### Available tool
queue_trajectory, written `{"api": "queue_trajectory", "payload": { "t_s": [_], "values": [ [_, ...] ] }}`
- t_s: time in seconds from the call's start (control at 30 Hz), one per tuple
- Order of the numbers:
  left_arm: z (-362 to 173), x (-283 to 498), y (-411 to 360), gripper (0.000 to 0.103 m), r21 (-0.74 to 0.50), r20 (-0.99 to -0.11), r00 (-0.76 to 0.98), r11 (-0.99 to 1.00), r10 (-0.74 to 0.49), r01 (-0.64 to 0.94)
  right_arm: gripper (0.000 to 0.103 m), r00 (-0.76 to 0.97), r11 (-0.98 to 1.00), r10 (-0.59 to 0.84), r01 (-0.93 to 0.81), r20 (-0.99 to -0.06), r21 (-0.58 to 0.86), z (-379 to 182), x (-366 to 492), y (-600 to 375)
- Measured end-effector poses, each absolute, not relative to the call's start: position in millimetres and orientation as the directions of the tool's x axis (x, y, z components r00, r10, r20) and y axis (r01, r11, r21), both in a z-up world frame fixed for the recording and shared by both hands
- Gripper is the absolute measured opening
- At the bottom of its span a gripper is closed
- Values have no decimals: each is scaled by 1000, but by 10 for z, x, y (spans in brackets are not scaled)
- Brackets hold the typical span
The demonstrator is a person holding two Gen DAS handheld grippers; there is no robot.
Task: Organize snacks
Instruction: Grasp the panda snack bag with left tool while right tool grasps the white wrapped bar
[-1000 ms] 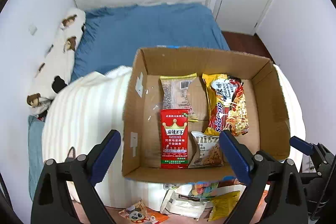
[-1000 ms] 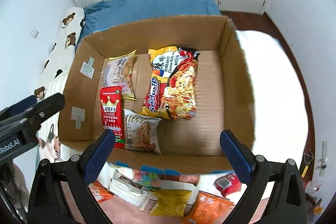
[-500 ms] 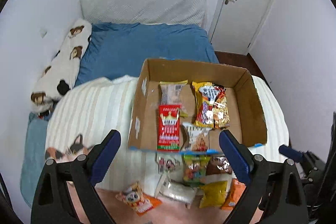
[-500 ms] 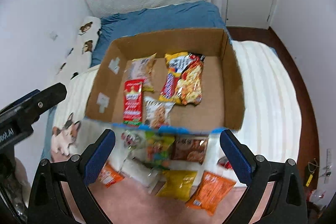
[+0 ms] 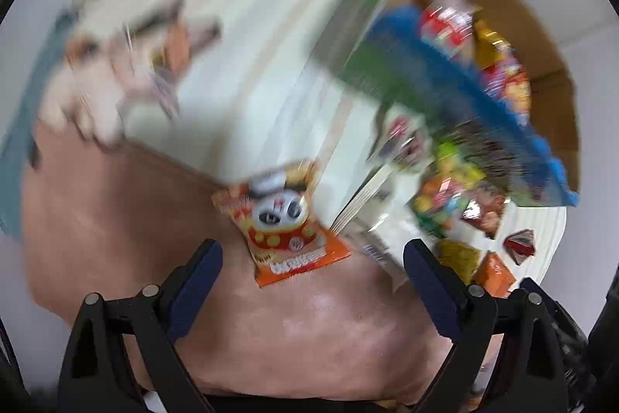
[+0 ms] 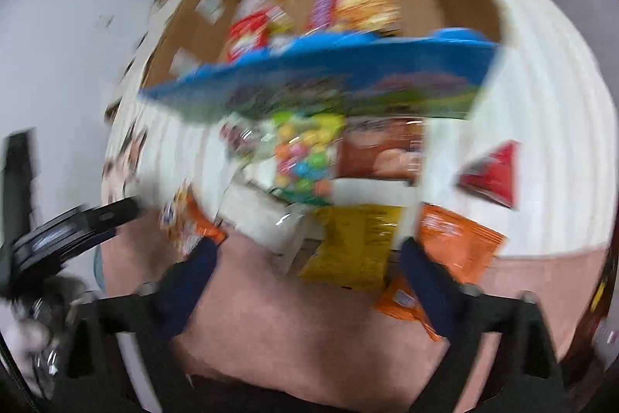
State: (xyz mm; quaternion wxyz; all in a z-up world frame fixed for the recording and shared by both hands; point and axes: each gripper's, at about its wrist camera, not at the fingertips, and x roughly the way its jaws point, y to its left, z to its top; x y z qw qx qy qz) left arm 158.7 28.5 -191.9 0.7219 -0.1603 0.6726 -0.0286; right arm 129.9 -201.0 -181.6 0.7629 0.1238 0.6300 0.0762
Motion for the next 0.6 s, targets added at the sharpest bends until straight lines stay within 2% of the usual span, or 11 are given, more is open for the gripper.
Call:
{"api": "queue_trajectory", "payload": {
  "t_s": [0.2, 0.23, 0.27, 0.3, 0.33, 0.47, 0.6],
  "values": [
    [-2525, 1743, 360, 95, -330, -942, 45, 896, -332, -298, 74, 123, 961, 207, -212, -971, 179, -2086, 1536, -1445],
    [-2571, 1769, 360, 86, -336, -940, 52, 892, -337, -302, 74, 111, 952, 194, -261, -975, 160, -2137, 1589, -1340],
    [-2612, 1784, 359, 71, -324, -945, 53, 897, -323, -301, 74, 104, 945, 185, -293, -977, 148, -2175, 1624, -1267],
    [-2624, 1791, 357, 64, -312, -949, 54, 904, -310, -291, 74, 92, 932, 173, -338, -981, 133, -2232, 1672, -1173],
    [-2625, 1778, 354, 61, -302, -953, 58, 913, -298, -275, 74, 71, 915, 152, -387, -986, 113, -2308, 1716, -1071],
    [-2553, 1589, 326, 59, -225, -973, 86, 959, -213, -175, 74, -6, 844, 107, -528, -994, 94, -2603, 1821, -744],
    [-2599, 1392, 340, 60, -215, -976, 72, 965, -207, -147, 74, -102, 829, 64, -548, -993, 110, -2966, 1889, -589]
  ]
}}
